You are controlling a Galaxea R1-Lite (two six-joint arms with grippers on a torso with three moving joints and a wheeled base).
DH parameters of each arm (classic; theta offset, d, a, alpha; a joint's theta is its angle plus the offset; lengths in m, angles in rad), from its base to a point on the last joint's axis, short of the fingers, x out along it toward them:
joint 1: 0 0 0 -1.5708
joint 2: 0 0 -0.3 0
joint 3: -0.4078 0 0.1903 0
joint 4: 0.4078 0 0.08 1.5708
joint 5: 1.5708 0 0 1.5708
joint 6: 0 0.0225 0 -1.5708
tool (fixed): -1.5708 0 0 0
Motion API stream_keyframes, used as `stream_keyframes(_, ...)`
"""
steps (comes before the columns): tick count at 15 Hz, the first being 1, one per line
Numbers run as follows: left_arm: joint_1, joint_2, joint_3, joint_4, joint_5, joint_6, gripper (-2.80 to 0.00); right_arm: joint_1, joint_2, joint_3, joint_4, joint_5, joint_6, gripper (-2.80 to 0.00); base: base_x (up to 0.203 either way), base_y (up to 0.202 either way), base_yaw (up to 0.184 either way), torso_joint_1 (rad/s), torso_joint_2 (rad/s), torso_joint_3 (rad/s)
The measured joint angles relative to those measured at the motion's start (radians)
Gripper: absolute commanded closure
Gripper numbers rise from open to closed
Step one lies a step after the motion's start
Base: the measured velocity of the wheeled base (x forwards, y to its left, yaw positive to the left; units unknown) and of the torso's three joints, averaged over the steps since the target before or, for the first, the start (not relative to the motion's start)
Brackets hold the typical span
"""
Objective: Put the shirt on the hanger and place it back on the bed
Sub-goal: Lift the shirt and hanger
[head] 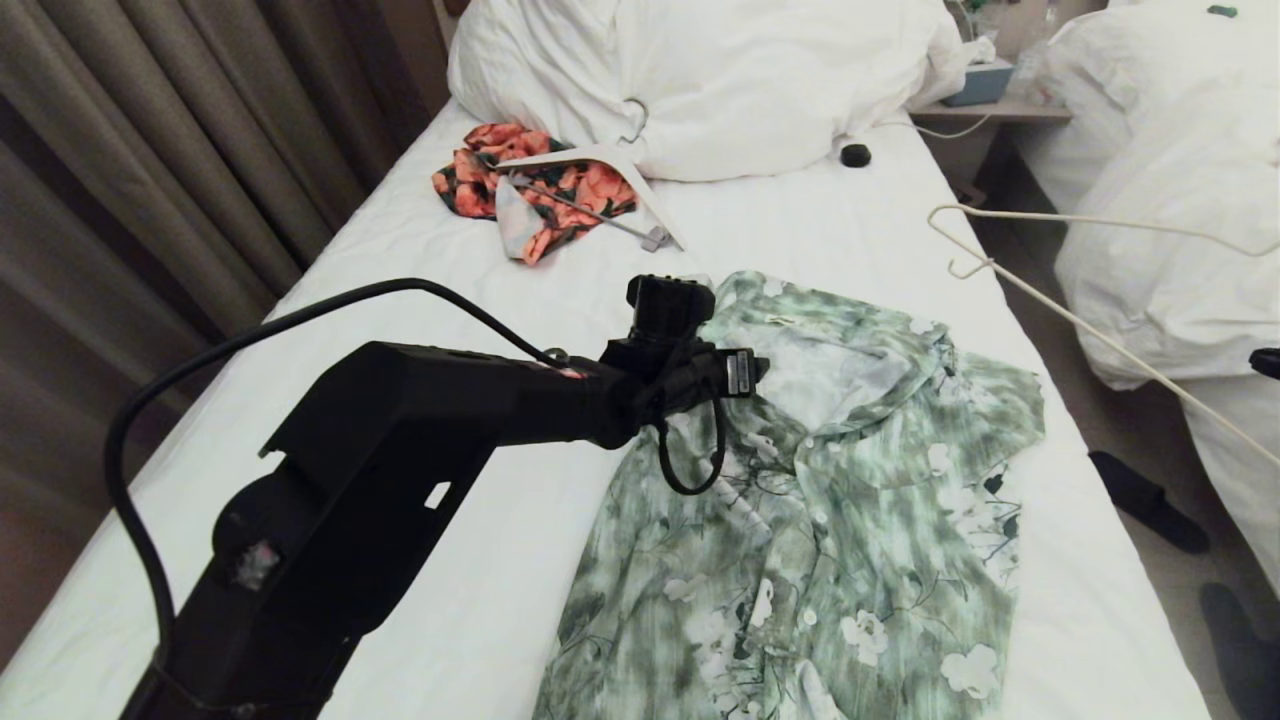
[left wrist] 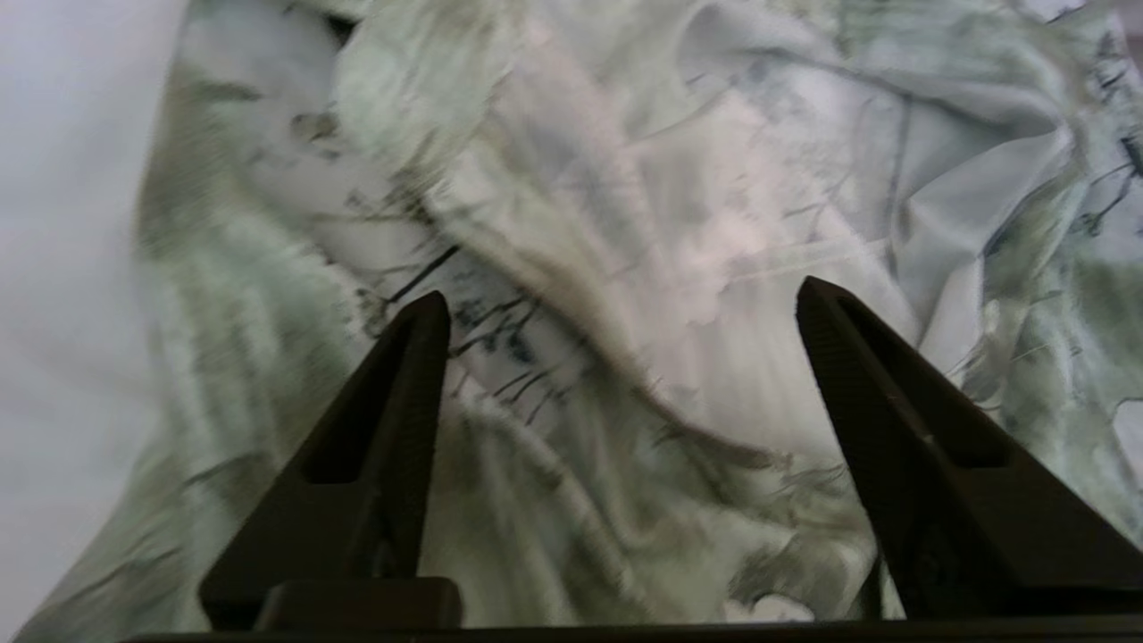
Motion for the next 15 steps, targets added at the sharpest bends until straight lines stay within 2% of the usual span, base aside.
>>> stream_keyframes(6,-0.023,0.054,0.0,-0.077,-0.004,0.0,-2.8,-0.013,0.005,0.002,-0.001,0.0,-0.001,0.0,0.0,0.0,0.0,0.0,0.0,0.0)
stream_keyframes(10,-0.027,0.103,-0.006,-0.168,-0.003,0.007,-2.8,-0.032,0.013,0.0,-0.001,0.0,-0.002,0.0,0.0,0.0,0.0,0.0,0.0,0.0)
stream_keyframes(13,-0.027,0.119,-0.007,-0.177,-0.004,0.009,-2.8,-0.035,0.017,-0.001,-0.002,0.0,-0.002,0.0,0.0,0.0,0.0,0.0,0.0,0.0)
stream_keyframes(15,-0.024,0.133,-0.007,-0.221,-0.004,0.04,-2.8,-0.035,0.017,-0.004,-0.002,0.0,-0.002,0.0,0.0,0.0,0.0,0.0,0.0,0.0)
